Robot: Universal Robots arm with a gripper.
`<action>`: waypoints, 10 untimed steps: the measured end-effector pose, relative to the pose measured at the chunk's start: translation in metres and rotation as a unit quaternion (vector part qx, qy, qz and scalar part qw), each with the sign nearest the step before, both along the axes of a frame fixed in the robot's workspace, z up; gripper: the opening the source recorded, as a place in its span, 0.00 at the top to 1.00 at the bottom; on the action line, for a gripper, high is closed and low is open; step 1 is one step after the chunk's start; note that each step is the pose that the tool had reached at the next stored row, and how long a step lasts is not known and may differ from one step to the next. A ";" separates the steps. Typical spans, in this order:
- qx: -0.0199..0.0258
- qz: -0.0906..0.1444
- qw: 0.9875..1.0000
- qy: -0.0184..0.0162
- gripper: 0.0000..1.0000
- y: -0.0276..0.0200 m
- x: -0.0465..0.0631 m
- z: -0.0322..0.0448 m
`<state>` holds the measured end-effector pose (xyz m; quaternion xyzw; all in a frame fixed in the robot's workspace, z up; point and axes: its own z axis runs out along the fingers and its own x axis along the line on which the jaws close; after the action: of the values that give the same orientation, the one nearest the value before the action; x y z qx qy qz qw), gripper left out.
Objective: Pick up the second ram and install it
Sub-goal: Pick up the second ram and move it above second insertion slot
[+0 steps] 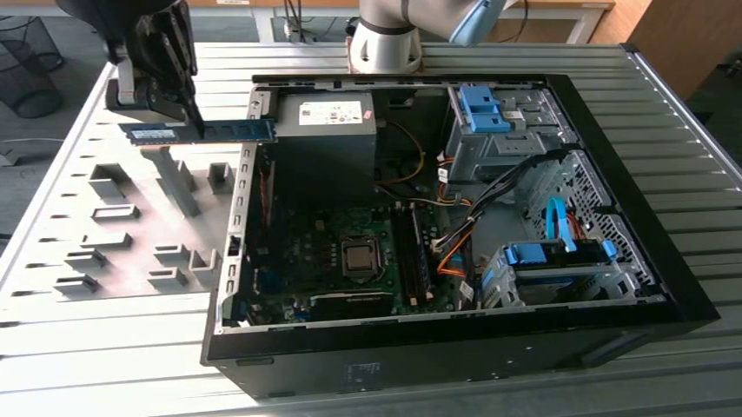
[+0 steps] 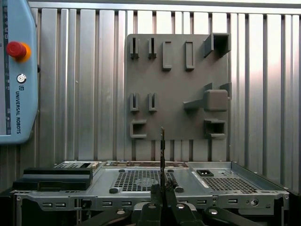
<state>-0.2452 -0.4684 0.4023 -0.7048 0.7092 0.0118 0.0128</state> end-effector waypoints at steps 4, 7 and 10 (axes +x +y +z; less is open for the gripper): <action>0.000 0.000 1.000 0.000 0.86 0.0000 0.001 0.0000; 0.000 0.000 1.000 0.000 0.86 0.0000 0.003 0.0000; 0.000 0.000 1.000 0.000 0.86 0.0000 0.005 0.0000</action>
<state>-0.2397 -0.4684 0.4023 -0.7048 0.7092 0.0118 0.0128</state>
